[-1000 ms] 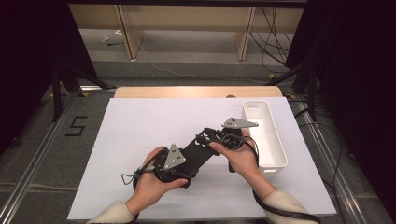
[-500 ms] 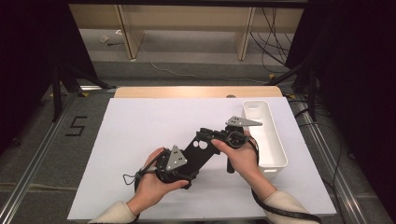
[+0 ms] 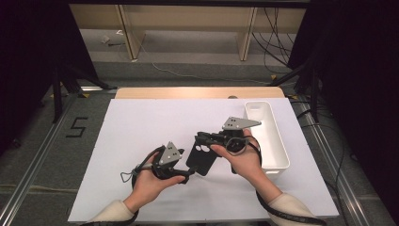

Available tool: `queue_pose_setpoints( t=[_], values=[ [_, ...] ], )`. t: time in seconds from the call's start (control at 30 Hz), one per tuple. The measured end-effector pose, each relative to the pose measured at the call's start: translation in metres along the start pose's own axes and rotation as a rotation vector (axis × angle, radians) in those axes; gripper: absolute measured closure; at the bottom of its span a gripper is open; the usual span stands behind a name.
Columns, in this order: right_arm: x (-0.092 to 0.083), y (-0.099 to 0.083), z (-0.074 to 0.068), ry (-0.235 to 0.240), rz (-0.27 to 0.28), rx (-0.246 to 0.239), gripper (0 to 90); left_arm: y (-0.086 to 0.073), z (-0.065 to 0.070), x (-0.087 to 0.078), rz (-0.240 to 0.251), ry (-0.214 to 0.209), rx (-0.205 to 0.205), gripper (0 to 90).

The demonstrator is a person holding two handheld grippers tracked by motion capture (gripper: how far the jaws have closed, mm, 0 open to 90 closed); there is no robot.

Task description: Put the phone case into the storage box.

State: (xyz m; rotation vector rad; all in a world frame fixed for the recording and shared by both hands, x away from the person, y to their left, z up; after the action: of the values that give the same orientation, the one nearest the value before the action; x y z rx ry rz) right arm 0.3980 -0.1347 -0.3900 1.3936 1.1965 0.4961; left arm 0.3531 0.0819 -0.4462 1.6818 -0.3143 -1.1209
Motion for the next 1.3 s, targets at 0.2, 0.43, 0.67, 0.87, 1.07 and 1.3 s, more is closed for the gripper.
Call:
queue_pose_setpoints(
  t=[0.2, 0.43, 0.67, 0.87, 1.07, 1.3],
  values=[
    [-0.005, 0.003, 0.002, 0.081, -0.06, -0.049, 77.8, -0.003, -0.014, -0.003, 0.049, -0.123, -0.035, 33.6],
    [-0.009, 0.003, 0.004, 0.153, -0.107, -0.075, 77.8, -0.005, -0.015, 0.001, 0.06, -0.202, 0.036, 42.3],
    [-0.004, 0.001, -0.001, 0.209, -0.143, -0.094, 77.8, -0.008, -0.011, 0.006, 0.031, -0.257, 0.055, 45.7],
    [-0.003, 0.002, -0.006, 0.245, -0.155, -0.104, 77.8, -0.011, -0.008, 0.01, 0.018, -0.305, 0.06, 48.4],
    [-0.002, 0.002, -0.009, 0.265, -0.163, -0.121, 77.8, -0.011, -0.006, 0.013, 0.022, -0.347, 0.083, 53.2],
    [-0.002, 0.004, -0.012, 0.29, -0.156, -0.133, 77.8, -0.01, -0.001, 0.014, 0.024, -0.386, 0.121, 61.8]
  ],
)
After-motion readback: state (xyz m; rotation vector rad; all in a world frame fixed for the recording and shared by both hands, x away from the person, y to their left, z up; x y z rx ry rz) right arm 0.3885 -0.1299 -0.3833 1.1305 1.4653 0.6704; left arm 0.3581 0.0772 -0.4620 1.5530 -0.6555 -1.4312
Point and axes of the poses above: each handheld gripper's, and its own axes: x roughly forward along the jaws, y roughly out of its top, z roughly to its right, the point moved 1 cm from there along x, roughly forward along the jaws, and after that the axes turned 2 degrees about x, right-handed, at the moved point
